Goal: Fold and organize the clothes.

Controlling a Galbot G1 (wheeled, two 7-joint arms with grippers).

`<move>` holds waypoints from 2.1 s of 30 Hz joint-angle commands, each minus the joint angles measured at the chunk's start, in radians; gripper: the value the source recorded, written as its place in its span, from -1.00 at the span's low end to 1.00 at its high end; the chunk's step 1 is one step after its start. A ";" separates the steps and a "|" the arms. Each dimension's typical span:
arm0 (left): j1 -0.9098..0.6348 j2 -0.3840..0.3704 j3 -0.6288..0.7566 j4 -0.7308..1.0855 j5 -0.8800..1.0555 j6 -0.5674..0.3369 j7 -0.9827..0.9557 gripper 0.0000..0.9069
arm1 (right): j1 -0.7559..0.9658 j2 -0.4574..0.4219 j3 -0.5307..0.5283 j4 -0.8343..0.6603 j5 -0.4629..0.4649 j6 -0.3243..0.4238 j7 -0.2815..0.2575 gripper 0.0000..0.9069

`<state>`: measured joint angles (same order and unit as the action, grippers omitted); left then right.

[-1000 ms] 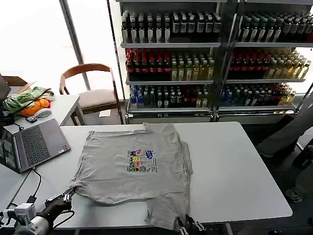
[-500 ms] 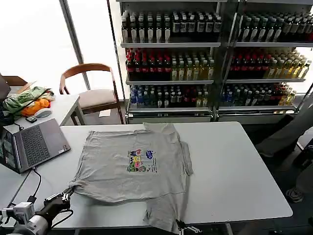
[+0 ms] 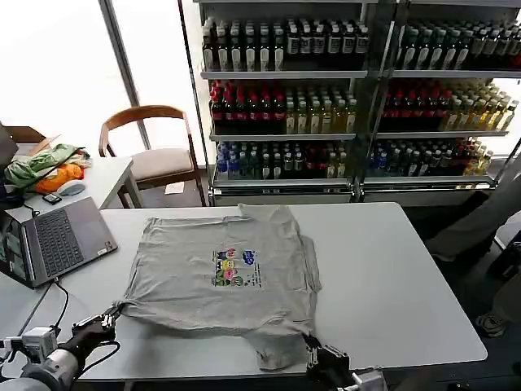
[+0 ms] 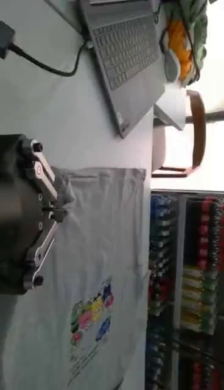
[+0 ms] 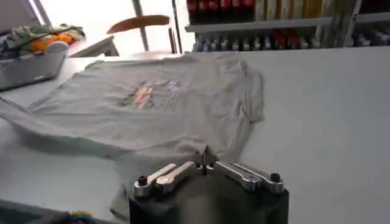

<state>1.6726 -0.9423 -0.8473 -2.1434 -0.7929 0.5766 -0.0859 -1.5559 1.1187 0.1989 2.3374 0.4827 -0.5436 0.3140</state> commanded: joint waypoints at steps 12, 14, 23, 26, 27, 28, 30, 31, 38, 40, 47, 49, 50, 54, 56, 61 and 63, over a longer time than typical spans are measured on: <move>-0.180 0.121 0.053 0.136 -0.077 0.001 0.003 -0.98 | 0.353 0.037 -0.012 -0.137 0.099 -0.015 0.021 -1.00; -0.208 0.135 0.065 0.152 -0.084 0.001 0.004 -1.00 | 0.394 0.047 -0.025 -0.184 0.100 -0.012 0.022 -1.00; -0.442 0.162 0.242 0.312 -0.096 0.001 0.011 -0.98 | 0.609 0.105 -0.095 -0.407 0.089 -0.008 0.003 -1.00; -0.505 0.152 0.288 0.371 -0.093 0.001 0.011 -0.98 | 0.663 0.123 -0.117 -0.476 0.076 0.000 -0.006 -1.00; -0.517 0.148 0.299 0.384 -0.091 0.001 0.011 -1.00 | 0.677 0.129 -0.122 -0.496 0.073 0.000 -0.008 -1.00; -0.533 0.145 0.310 0.386 -0.091 0.001 0.011 -1.00 | 0.682 0.131 -0.125 -0.510 0.070 0.000 -0.009 -1.00; -0.554 0.138 0.329 0.421 -0.081 0.001 0.012 -1.00 | 0.703 0.138 -0.135 -0.548 0.049 -0.006 -0.020 -1.00; -0.563 0.131 0.344 0.432 -0.074 0.001 0.013 -1.00 | 0.709 0.141 -0.143 -0.565 0.038 -0.002 -0.023 -1.00; -0.621 0.096 0.393 0.498 -0.037 0.001 0.018 1.00 | 0.734 0.192 -0.156 -0.665 -0.021 -0.015 -0.044 1.00; -0.620 0.094 0.394 0.503 -0.015 0.001 0.032 1.00 | 0.732 0.195 -0.154 -0.676 -0.028 -0.029 -0.060 1.00; -0.585 0.102 0.355 0.482 0.002 0.000 0.041 1.00 | 0.698 0.192 -0.134 -0.650 -0.020 -0.008 -0.055 1.00; -0.572 0.107 0.335 0.468 0.002 0.001 0.041 1.00 | 0.684 0.189 -0.128 -0.630 -0.010 0.006 -0.049 1.00; -0.565 0.109 0.326 0.461 0.002 0.000 0.040 1.00 | 0.675 0.187 -0.124 -0.618 -0.005 0.014 -0.043 1.00; -0.533 0.113 0.283 0.443 0.003 0.000 0.036 1.00 | 0.647 0.179 -0.109 -0.590 0.003 0.043 -0.036 1.00; -0.504 0.114 0.258 0.425 0.002 0.000 0.034 1.00 | 0.626 0.171 -0.099 -0.568 0.009 0.051 -0.032 1.00; -0.377 0.099 0.183 0.323 0.014 0.000 0.033 1.00 | 0.526 0.131 -0.067 -0.464 0.013 0.086 -0.024 1.00; -0.343 0.086 0.162 0.296 0.018 0.000 0.032 1.00 | 0.486 0.120 -0.053 -0.430 0.005 0.095 -0.024 1.00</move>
<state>1.2180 -0.8450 -0.6115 -1.7673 -0.7849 0.5763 -0.0559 -1.0042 1.2494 0.1311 1.8430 0.4872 -0.4721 0.2828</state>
